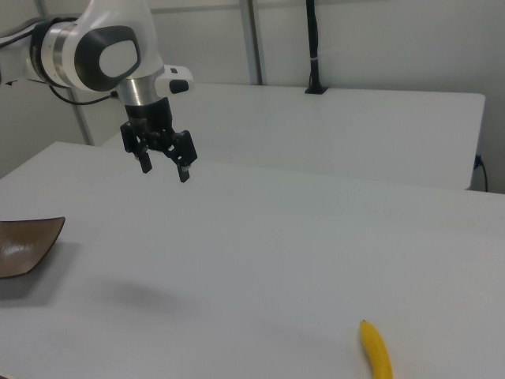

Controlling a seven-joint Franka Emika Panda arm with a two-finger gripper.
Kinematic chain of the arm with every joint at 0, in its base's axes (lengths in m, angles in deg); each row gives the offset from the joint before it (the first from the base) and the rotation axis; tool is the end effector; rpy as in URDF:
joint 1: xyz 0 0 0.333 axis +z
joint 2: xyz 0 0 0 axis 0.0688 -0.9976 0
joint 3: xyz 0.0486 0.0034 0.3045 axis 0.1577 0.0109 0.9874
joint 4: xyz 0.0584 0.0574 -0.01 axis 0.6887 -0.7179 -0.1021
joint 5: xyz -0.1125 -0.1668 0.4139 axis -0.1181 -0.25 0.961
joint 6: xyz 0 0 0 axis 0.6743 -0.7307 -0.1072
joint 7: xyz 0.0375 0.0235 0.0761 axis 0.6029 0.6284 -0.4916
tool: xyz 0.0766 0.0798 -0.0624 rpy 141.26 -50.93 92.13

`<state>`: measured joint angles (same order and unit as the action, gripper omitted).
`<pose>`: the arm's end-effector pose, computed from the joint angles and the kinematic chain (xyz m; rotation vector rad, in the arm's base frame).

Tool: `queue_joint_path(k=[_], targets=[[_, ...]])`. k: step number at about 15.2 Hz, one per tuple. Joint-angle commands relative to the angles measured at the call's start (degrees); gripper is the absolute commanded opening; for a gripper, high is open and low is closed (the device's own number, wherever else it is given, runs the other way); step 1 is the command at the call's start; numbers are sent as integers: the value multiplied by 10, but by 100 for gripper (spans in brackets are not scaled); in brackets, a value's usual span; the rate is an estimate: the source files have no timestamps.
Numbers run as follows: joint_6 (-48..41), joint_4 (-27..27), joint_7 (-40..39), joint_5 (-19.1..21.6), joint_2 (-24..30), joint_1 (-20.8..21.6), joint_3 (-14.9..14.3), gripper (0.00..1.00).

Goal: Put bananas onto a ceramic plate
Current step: 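Move the open gripper over the yellow banana and lower it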

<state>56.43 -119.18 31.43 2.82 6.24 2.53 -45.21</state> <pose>0.6497 0.0208 0.5148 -3.1154 -0.1020 -0.0510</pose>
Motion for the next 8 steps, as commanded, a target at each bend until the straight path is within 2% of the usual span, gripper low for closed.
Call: queue_joint_path(k=[1, 8], targets=[[16, -21, 3, 2, 18, -5, 7, 100], [7, -24, -6, 3, 21, -6, 7, 100]])
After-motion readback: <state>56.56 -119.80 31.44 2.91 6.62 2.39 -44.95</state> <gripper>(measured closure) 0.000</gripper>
